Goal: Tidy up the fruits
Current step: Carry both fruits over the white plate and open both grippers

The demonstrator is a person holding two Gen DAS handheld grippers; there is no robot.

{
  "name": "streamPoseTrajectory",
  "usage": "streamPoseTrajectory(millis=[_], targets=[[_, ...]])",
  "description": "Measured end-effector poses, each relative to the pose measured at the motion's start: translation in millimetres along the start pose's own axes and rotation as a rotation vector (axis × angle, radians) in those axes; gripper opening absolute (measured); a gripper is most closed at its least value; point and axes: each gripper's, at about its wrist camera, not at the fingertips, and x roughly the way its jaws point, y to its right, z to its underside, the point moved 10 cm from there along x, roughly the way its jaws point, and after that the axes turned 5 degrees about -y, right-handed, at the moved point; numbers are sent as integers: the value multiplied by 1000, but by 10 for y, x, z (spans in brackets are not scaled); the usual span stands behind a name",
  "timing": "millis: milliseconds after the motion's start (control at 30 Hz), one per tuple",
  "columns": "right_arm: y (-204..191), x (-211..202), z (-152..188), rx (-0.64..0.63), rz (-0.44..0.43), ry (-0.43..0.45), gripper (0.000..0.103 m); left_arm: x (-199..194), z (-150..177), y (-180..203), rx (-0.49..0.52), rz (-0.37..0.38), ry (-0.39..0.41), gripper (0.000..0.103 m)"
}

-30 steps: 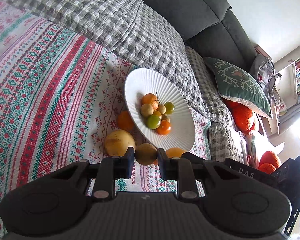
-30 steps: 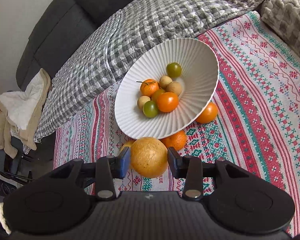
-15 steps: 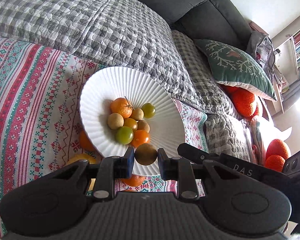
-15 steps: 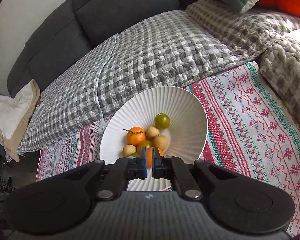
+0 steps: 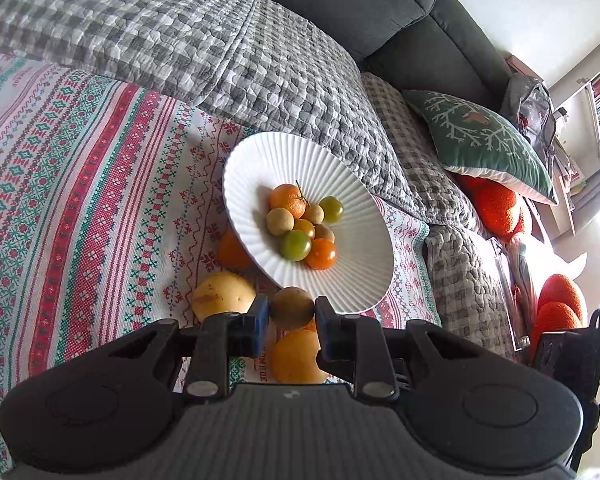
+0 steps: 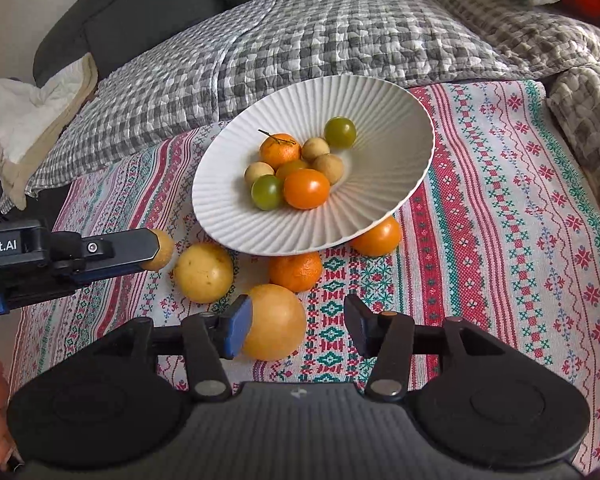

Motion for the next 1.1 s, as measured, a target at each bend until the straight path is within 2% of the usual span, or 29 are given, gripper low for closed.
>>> streamPoseTrajectory(millis=[167,333,433,533,700,800,933,1033,1100], targets=[[-106,240,19,10,-2,-46,46,13,25,-81,7,-29,-10,17],[-83,286,34,62,-11,-40,43,35,84,-170,-1,-48,-26,17],[-63,187,67,85,-18,-27,42,41,99,-187,-17,-37,-34,17],[-56,-29,53,118,-65,7,42,16,92,-172,-21,-25,-28,17],[1,-421,-314,199,-168,93,43,29,-67,-6,-11,6,-34,17],[64,-528,-580,206,-118,164,43,68,-202,150,12,28,-12,17],[207,-407,-749,208,-30,185,43,245,-309,227,32,12,-1,17],[339,-215,-756,216,30,168,43,481,-310,185,-20,25,-59,18],[392,-103,-713,229,30,133,43,625,-271,164,-76,75,-112,18]])
